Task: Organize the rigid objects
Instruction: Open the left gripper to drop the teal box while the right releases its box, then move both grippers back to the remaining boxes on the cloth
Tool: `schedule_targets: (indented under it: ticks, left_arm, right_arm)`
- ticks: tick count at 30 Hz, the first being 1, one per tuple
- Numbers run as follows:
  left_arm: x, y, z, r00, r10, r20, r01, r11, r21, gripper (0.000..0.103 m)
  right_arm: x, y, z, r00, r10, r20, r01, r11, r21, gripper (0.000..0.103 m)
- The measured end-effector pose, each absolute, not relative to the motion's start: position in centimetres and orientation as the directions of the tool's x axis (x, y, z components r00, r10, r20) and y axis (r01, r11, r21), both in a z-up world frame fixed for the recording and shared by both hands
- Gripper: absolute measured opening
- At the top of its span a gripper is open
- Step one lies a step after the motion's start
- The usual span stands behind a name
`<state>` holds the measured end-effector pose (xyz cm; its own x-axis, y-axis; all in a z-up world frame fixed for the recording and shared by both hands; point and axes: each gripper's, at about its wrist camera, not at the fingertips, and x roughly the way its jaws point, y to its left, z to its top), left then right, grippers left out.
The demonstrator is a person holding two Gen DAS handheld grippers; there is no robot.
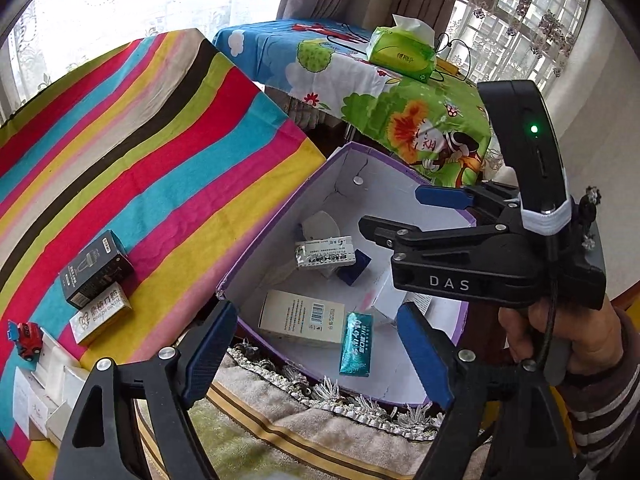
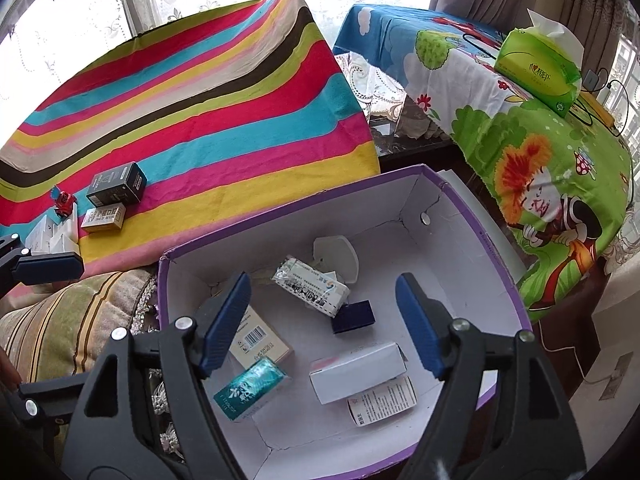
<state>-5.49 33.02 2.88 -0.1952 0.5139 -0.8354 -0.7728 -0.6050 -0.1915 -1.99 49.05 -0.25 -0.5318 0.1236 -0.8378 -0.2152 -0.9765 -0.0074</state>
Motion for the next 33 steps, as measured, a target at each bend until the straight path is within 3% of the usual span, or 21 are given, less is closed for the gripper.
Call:
schedule_targets:
  ticks: [15,33]
  left_arm:
    - [-9.1,24.7,3.5,-0.276,0.52,-0.808,-0.581,-0.76,-0.29,0.083]
    - [-11.3,8.8,1.0,-0.372,0.412,-0.832,-0.175,-0.911,-0.374,0.093]
  right_arm:
    - [-2.6,46.1,-0.4,-0.527,0.058,-0.848,-0.131,-0.991,0.013,0.078]
    - [-4.4,41.1,-0.9,-0.504,-0.015,-0.863,-0.027,-0.999,0.033,0.082]
